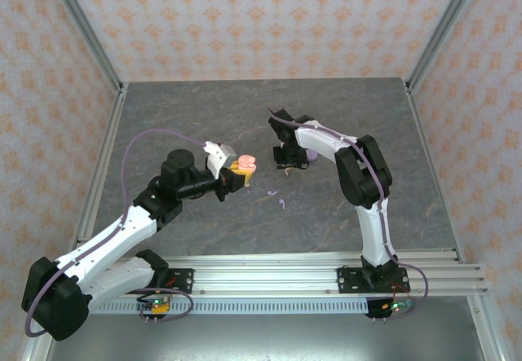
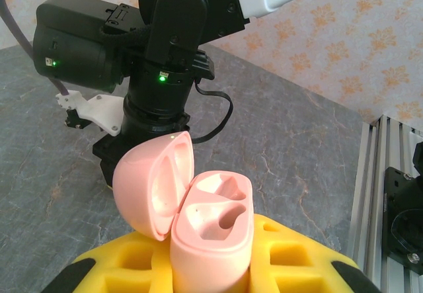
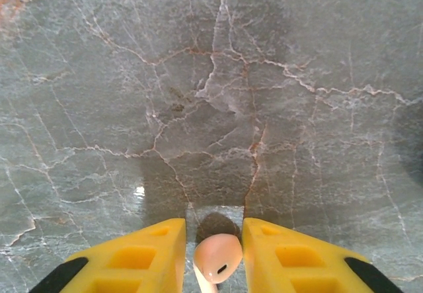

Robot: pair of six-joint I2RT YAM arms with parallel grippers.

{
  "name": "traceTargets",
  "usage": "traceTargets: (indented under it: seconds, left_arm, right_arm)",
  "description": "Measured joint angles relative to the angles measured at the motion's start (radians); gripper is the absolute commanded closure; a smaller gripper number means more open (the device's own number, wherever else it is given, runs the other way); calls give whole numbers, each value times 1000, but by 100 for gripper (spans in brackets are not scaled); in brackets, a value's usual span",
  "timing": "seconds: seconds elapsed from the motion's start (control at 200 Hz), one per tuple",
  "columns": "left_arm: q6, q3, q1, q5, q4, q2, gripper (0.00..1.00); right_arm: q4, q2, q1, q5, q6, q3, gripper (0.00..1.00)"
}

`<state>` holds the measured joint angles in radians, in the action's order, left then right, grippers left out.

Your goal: Insert the wireless bluetooth earbuds into the charging case

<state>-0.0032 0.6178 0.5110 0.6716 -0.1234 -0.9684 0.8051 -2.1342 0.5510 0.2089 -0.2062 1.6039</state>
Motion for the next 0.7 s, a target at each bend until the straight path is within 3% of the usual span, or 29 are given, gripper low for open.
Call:
traceTargets:
  seconds: [0.701]
  left_arm:
    - [-1, 0, 0, 0, 0, 0, 95]
  right_arm:
    - [0, 5, -4, 27, 8, -6, 68]
